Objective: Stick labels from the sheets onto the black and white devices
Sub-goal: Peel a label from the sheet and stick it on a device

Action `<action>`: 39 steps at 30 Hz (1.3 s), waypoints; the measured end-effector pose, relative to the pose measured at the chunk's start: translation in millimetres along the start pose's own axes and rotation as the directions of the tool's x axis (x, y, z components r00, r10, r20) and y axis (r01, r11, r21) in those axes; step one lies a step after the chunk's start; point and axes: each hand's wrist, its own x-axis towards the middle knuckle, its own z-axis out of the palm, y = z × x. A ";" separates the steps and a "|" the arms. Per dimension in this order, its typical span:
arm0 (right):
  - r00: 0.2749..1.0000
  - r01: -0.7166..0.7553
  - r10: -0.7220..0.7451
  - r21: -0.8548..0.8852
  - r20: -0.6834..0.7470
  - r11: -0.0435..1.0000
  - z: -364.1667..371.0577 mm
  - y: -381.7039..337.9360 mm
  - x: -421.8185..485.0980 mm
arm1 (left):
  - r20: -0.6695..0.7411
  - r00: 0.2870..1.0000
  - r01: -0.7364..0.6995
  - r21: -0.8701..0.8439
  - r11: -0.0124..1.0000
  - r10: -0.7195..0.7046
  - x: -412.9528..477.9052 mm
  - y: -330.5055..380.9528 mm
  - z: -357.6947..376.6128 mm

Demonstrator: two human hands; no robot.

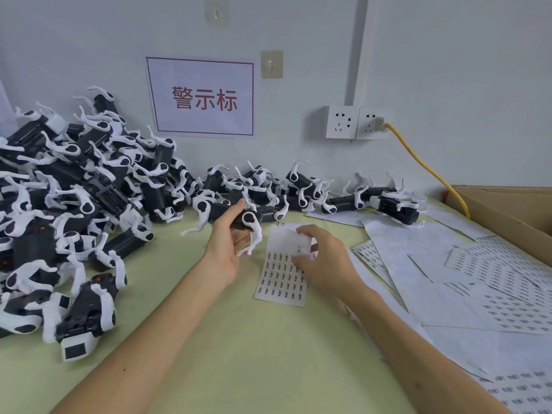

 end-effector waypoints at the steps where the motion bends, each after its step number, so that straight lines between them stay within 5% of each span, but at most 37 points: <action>1: 1.000 0.014 -0.012 0.079 -0.029 0.997 -2.3 -1.5 -0.2 | 0.035 0.999 0.014 -0.013 1.000 -0.014 -0.3 -0.6 0.9; 8: 0.991 0.114 -0.084 0.334 -0.101 0.936 -8.3 -15.4 -6.5 | 0.291 0.956 0.039 0.029 0.999 -0.046 -6.3 -10.5 8.2; 17: 0.974 0.112 -0.030 0.363 -0.223 0.925 -13.3 -12.9 -2.4 | 0.469 0.883 -0.059 0.109 0.992 0.001 -19.2 -14.1 14.1; 30: 0.966 0.157 -0.090 0.274 -0.244 0.949 -14.6 -9.8 -2.6 | 0.426 0.901 -0.144 0.109 0.984 0.085 -25.9 -13.0 17.8; 39: 0.957 0.181 -0.118 0.227 -0.265 0.957 -16.6 -11.2 -4.0 | 0.462 0.883 -0.229 0.281 0.932 0.078 -32.4 -13.3 19.9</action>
